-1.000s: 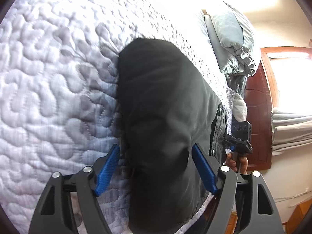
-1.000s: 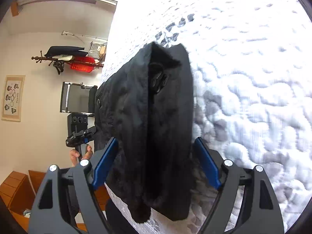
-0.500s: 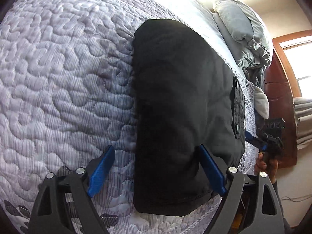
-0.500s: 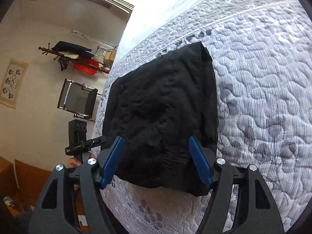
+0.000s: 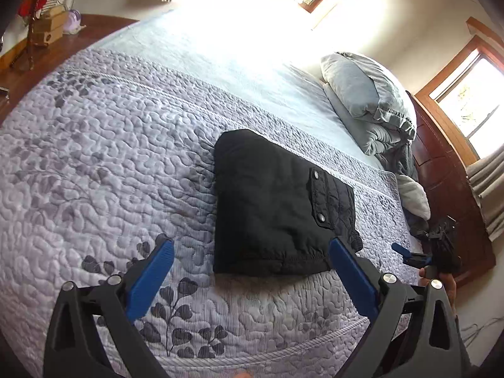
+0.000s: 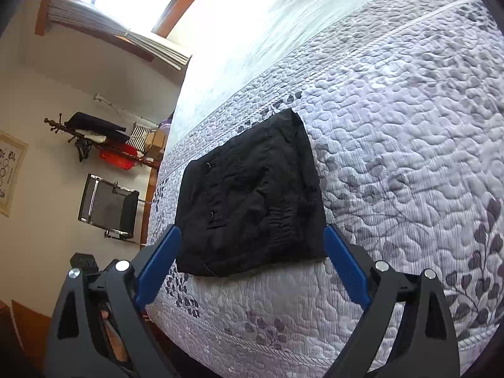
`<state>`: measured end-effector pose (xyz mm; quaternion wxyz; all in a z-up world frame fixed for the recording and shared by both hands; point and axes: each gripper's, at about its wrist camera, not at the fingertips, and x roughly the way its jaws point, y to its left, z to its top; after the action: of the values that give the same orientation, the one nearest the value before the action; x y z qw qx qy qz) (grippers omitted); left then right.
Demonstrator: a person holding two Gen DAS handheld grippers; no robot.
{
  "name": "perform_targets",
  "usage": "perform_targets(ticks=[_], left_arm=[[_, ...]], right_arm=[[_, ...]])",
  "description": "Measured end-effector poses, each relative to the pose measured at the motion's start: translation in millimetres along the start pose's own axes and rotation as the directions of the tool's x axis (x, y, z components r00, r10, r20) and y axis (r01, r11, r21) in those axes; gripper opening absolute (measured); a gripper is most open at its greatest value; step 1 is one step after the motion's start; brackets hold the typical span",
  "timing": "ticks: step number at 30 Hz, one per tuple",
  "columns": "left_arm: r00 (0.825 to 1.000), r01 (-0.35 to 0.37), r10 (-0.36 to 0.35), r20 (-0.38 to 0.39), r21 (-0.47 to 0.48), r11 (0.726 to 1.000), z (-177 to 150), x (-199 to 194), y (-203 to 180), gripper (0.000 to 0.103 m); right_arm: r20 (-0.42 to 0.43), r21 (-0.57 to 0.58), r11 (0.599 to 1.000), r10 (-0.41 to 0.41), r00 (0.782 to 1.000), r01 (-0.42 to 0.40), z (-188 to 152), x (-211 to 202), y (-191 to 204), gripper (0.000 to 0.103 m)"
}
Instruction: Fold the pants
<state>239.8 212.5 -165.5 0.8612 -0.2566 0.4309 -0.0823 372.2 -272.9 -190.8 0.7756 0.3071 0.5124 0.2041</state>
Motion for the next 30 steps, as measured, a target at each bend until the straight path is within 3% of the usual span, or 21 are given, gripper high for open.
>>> perform_targets(ticks=[5, 9, 11, 18, 23, 26, 30], left_arm=[[0.992, -0.096, 0.097, 0.078, -0.016, 0.995, -29, -52, -8, 0.099], [0.941, -0.277, 0.253, 0.224, 0.082, 0.957, -56, -103, -39, 0.099], [0.921, -0.325, 0.286, 0.264, 0.118, 0.938, -67, -123, -58, 0.099], [0.874, -0.395, 0.323, 0.364, 0.141, 0.908, -99, -197, -115, 0.099], [0.857, -0.411, 0.327, 0.399, 0.145, 0.900, -116, -241, -145, 0.099], [0.837, -0.443, 0.356, 0.416, 0.133, 0.886, -126, -261, -158, 0.099], [0.839, -0.437, 0.341, 0.424, 0.152, 0.887, -142, -280, -171, 0.099]], right_arm=[[0.118, 0.057, 0.996, -0.073, 0.990, 0.067, -38, -52, 3, 0.093], [0.208, 0.023, 0.997, -0.080, 0.975, 0.077, -76, -101, 29, 0.094], [0.240, 0.013, 0.998, -0.068, 0.968, 0.067, -95, -122, 40, 0.095], [0.331, -0.068, 0.993, -0.068, 0.941, 0.096, -153, -182, 88, 0.098], [0.388, -0.174, 0.973, -0.072, 0.919, 0.150, -188, -219, 132, 0.100], [0.415, -0.248, 0.947, -0.089, 0.905, 0.207, -209, -235, 161, 0.100], [0.467, -0.364, 0.876, -0.122, 0.876, 0.316, -240, -245, 198, 0.100]])
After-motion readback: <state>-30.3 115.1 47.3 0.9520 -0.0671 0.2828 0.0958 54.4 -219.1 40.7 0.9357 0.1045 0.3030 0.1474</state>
